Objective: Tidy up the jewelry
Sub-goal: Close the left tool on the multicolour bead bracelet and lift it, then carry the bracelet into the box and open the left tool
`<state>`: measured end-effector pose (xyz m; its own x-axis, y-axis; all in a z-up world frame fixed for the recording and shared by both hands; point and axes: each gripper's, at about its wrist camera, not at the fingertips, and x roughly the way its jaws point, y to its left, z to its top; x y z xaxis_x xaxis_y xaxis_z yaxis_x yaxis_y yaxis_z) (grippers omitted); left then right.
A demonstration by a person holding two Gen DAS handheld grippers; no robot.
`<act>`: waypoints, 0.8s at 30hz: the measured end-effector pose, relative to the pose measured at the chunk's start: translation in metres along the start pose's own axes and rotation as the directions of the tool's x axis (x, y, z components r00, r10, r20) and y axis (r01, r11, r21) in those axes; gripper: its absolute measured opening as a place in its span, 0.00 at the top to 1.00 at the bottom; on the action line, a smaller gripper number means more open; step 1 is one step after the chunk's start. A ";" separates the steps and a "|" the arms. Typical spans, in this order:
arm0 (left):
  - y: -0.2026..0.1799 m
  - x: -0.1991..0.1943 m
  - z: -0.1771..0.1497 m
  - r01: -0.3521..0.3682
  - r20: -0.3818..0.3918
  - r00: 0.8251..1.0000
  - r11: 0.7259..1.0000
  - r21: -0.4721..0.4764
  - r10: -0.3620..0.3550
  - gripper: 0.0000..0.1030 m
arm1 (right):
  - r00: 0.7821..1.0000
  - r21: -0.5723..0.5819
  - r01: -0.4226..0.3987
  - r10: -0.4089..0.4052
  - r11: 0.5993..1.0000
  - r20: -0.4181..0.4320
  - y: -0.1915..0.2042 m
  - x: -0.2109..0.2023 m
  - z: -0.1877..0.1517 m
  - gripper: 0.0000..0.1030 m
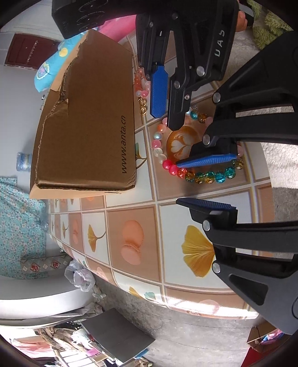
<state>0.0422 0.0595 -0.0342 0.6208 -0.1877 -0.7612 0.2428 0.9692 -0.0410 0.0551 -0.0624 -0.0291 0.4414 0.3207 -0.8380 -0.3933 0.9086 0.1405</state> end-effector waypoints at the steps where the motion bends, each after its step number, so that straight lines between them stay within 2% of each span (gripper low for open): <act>1: -0.001 0.001 0.001 -0.009 -0.001 1.000 1.000 0.009 0.009 0.75 | 1.000 -0.011 0.012 -0.012 1.000 0.001 0.002 0.000 0.001 0.77; 5: -0.005 0.003 0.003 -0.040 -0.001 0.999 0.998 0.041 0.040 0.76 | 0.999 -0.048 0.050 -0.049 0.998 0.009 0.010 -0.001 0.001 0.82; 7: -0.005 0.004 0.004 -0.045 0.000 0.999 0.998 0.042 0.045 0.81 | 0.999 -0.052 0.050 -0.049 0.997 0.013 0.011 -0.002 0.001 0.86; 8: -0.004 0.004 0.005 -0.045 0.000 0.999 0.998 0.037 0.045 0.88 | 0.999 -0.048 0.044 -0.043 0.998 0.013 0.011 -0.002 0.001 0.90; 9: -0.003 0.005 0.006 -0.042 0.002 0.999 0.999 0.029 0.042 0.88 | 0.999 -0.045 0.042 -0.042 0.998 0.014 0.010 -0.002 0.001 0.90; 11: 0.001 0.004 0.007 -0.014 0.011 1.000 1.000 -0.003 0.014 0.92 | 1.000 -0.033 0.024 -0.023 0.999 0.017 0.009 -0.004 0.001 0.90; 14: 0.007 -0.002 0.010 0.050 0.030 0.998 0.997 -0.063 -0.049 0.92 | 0.999 -0.013 0.000 0.001 1.000 0.037 0.007 -0.010 -0.001 0.91; 18: 0.010 -0.020 0.013 0.106 0.074 0.992 0.988 -0.111 -0.098 0.92 | 0.997 0.003 -0.027 0.027 1.000 0.077 0.003 -0.027 -0.004 0.91; 24: 0.004 -0.073 0.027 0.141 0.177 0.977 0.982 -0.124 -0.118 0.92 | 0.980 -0.025 -0.021 0.025 0.999 0.199 0.008 -0.081 0.007 0.91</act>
<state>0.0177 0.0733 0.0390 0.7101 -0.3258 -0.6242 0.2333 0.9453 -0.2279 0.0218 -0.0791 0.0434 0.5827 0.3904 -0.7128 -0.4225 0.8947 0.1447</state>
